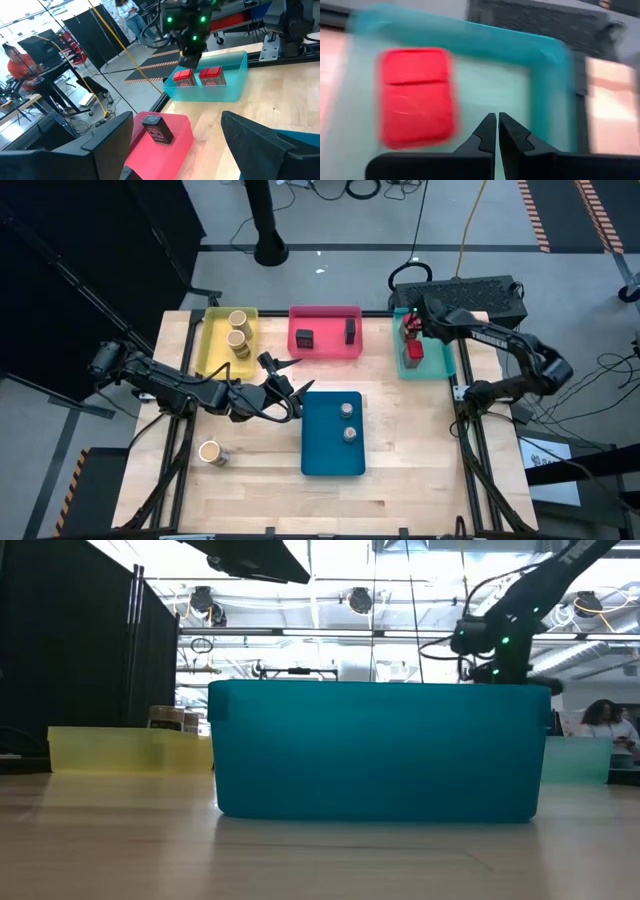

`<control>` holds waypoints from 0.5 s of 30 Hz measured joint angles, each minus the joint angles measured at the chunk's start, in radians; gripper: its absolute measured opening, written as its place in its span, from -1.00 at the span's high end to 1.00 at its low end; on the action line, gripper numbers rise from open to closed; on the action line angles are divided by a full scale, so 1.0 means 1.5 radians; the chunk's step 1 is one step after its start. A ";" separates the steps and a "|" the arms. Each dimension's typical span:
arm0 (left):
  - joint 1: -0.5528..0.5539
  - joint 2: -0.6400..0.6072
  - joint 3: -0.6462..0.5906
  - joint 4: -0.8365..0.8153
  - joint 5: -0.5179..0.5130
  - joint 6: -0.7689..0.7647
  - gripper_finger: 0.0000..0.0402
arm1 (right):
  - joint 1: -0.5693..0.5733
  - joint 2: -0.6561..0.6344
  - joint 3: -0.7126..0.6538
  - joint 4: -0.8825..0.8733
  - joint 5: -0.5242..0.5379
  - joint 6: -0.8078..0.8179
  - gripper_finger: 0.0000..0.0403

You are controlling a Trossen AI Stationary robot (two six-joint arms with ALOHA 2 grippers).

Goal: Sort spices by type
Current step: Adjust the red seasoning can in the green bin

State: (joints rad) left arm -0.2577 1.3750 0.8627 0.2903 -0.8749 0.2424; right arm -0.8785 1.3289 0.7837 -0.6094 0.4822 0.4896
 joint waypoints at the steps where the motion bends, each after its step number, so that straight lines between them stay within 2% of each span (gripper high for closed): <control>1: 0.000 0.000 0.000 0.001 0.000 0.000 -0.54 | 0.001 0.013 0.000 0.019 -0.008 -0.010 1.00; 7: 0.000 0.000 0.000 0.000 0.000 0.001 -0.54 | 0.008 0.067 0.000 0.052 -0.008 -0.026 1.00; 15: 0.000 0.000 0.000 0.000 0.000 0.005 -0.54 | 0.029 0.057 0.000 0.023 -0.010 -0.011 1.00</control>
State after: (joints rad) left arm -0.2577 1.3750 0.8627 0.2902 -0.8749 0.2503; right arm -0.8355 1.4139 0.7841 -0.5747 0.4678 0.4735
